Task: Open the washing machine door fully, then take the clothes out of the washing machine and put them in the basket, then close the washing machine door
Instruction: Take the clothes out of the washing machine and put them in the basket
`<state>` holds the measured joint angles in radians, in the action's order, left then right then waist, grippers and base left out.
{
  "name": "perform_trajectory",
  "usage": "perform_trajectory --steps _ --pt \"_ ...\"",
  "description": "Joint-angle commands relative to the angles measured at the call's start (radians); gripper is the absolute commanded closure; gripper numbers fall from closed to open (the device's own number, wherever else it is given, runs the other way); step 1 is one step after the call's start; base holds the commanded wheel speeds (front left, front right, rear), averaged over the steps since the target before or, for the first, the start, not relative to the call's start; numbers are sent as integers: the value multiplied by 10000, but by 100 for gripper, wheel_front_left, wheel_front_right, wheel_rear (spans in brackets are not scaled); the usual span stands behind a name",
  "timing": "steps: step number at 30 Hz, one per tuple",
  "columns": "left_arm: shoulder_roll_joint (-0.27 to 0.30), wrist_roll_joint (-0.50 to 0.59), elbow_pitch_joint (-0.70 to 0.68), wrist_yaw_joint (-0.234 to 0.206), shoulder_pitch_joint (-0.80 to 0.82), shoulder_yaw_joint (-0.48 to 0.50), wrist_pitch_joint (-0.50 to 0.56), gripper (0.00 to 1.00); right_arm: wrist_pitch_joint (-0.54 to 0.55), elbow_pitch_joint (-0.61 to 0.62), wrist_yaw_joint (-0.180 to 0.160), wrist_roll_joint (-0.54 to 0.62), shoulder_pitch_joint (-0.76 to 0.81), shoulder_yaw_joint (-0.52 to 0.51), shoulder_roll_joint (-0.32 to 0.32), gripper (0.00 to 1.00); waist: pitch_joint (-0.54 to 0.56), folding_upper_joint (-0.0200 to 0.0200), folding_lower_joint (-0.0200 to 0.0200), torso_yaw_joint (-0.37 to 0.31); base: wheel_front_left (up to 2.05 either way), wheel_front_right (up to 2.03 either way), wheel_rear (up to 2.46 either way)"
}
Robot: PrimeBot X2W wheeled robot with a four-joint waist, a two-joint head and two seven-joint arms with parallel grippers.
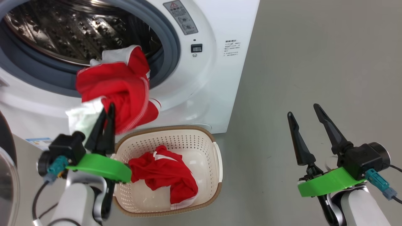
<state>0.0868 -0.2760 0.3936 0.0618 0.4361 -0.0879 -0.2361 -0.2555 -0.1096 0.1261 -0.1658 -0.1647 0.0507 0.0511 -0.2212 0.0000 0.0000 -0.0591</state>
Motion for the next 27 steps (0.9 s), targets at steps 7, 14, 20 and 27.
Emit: perform_trajectory --steps 7,14,20,27 --pt "48 -338 -53 -19 -503 24 380 100 -63 378 46 -68 -37 212 -9 0 -196 0 0 33 0 0 0" --pt "-127 -705 1173 109 -276 -229 483 100 -63 439 46 -53 -175 247 -9 0 -613 0 0 20 0 0 0" --pt "-251 -1013 2812 258 197 -512 373 100 -63 455 46 -20 -309 284 -9 0 -899 0 0 16 0 0 0" --pt "-334 -1441 4627 420 721 -869 313 100 -63 437 46 -12 -450 336 -9 0 -1192 0 0 -25 0 0 0"
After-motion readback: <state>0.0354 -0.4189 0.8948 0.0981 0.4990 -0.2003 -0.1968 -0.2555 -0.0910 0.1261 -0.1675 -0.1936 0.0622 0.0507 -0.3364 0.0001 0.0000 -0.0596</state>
